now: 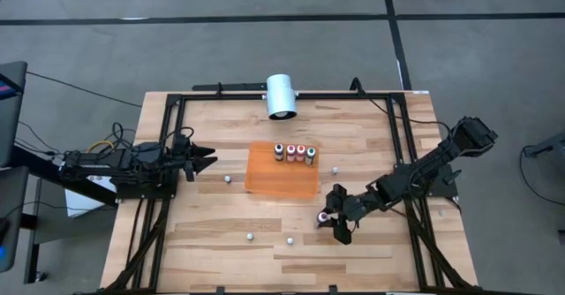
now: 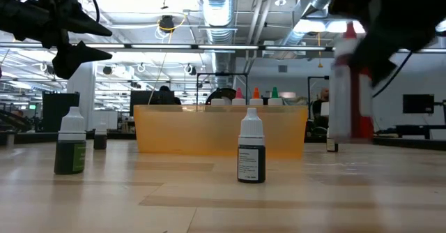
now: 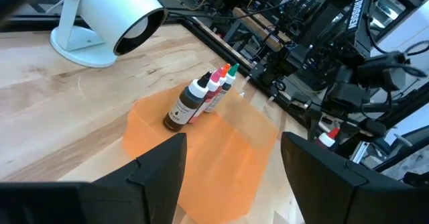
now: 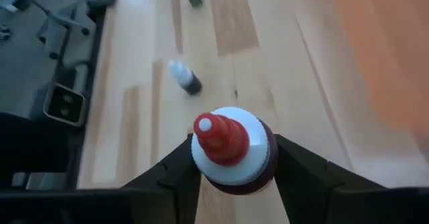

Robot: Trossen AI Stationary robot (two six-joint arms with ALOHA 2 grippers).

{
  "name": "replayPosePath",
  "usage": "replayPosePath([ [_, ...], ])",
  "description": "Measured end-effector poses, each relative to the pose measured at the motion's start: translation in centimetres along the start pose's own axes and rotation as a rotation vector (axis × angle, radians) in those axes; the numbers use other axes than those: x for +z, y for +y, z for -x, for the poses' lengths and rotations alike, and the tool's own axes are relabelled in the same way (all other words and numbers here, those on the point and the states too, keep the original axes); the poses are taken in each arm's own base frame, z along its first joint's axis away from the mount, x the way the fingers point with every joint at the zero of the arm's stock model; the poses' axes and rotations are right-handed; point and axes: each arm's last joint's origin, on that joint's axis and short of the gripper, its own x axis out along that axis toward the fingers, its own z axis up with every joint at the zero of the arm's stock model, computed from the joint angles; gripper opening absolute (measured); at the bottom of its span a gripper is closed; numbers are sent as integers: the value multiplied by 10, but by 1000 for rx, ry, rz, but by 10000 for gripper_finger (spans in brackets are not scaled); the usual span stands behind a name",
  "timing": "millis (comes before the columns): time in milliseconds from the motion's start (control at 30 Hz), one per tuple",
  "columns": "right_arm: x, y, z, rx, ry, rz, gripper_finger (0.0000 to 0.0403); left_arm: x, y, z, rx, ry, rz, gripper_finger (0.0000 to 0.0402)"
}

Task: Pick & Place food coloring
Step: Put the large red food coloring bottle into the orange bin

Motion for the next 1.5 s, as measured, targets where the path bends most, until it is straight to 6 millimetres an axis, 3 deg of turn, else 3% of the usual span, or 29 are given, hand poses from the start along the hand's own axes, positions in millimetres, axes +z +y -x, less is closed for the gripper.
replayPosePath([
  [233, 44, -2, 6, -11, -79, 68, 143, 4, -1, 0, 8, -55, 12, 235],
  [667, 127, -28, 31, -83, -193, 154, 145, 10, 1, 1, 152, -205, 9, 235],
  [833, 148, -35, 40, -108, -252, 159, 145, 10, 1, 1, 159, -213, 27, 235],
  [1000, 158, -40, 46, -125, -284, 162, 147, 10, 1, 1, 137, -204, 68, 235],
  [1200, 163, -43, 47, -132, -311, 159, 142, 12, -9, -4, -47, -128, 79, 235],
  [1500, 163, -43, 47, -126, -319, 124, 142, 18, -35, -41, -202, -89, -58, 235],
])
